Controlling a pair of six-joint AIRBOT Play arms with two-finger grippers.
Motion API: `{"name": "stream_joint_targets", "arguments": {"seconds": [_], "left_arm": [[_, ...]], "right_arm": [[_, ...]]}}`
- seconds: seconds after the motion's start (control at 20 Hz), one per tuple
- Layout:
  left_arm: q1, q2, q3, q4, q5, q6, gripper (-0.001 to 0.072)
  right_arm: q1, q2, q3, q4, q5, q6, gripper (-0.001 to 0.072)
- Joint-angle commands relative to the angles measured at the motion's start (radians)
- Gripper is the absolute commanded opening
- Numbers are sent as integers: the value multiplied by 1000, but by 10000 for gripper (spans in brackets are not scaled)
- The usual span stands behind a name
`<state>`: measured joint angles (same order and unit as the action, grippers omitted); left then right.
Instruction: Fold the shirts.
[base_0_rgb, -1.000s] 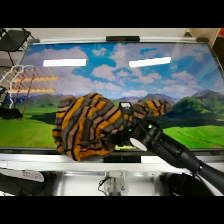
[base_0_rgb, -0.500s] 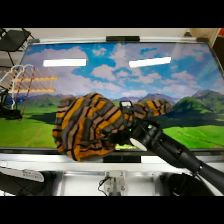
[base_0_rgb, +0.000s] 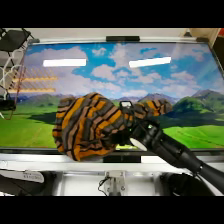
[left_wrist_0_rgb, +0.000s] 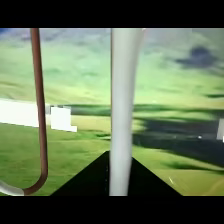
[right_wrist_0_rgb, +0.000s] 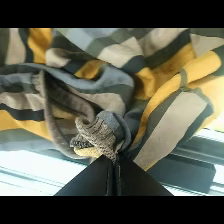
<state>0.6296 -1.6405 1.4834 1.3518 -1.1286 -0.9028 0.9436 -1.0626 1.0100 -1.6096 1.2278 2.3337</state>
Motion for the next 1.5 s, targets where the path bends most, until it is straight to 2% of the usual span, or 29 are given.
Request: {"name": "stream_joint_targets", "arguments": {"seconds": [0.0, 0.1, 0.2, 0.3, 0.45, 0.65, 0.9, 1.05, 1.2, 1.45], "left_arm": [[-29, 100, 21, -25, 22, -109, 55], [-67, 189, 21, -77, 14, -111, 55], [-132, 277, 21, -142, -13, -125, 56], [-240, 358, 21, -163, -106, -148, 55], [-457, 470, 9, -123, -308, -222, 56], [-782, 655, -124, -16, -569, -249, 56], [-1146, 893, -403, 17, -718, -406, 55], [-1234, 991, -544, 21, -716, -446, 55], [-1254, 1018, -653, 17, -704, -422, 55], [-1257, 1003, -749, -88, -490, -365, 55]], "right_arm": [[0, 1, 39, -87, 121, -13, 61], [-4, 1, 69, -136, 206, -26, 61], [-34, 1, 82, -144, 227, -76, 61], [-85, 1, 82, -147, 215, -151, 62], [-182, 1, 82, -146, 179, -278, 62], [-290, 1, 82, -146, 159, -410, 62], [-342, 1, 82, -153, 99, -436, 62], [-342, 1, 82, -172, 95, -436, 62], [-342, 1, 82, -207, 84, -436, 62], [-341, 1, 82, -175, 31, -431, 62]]}}
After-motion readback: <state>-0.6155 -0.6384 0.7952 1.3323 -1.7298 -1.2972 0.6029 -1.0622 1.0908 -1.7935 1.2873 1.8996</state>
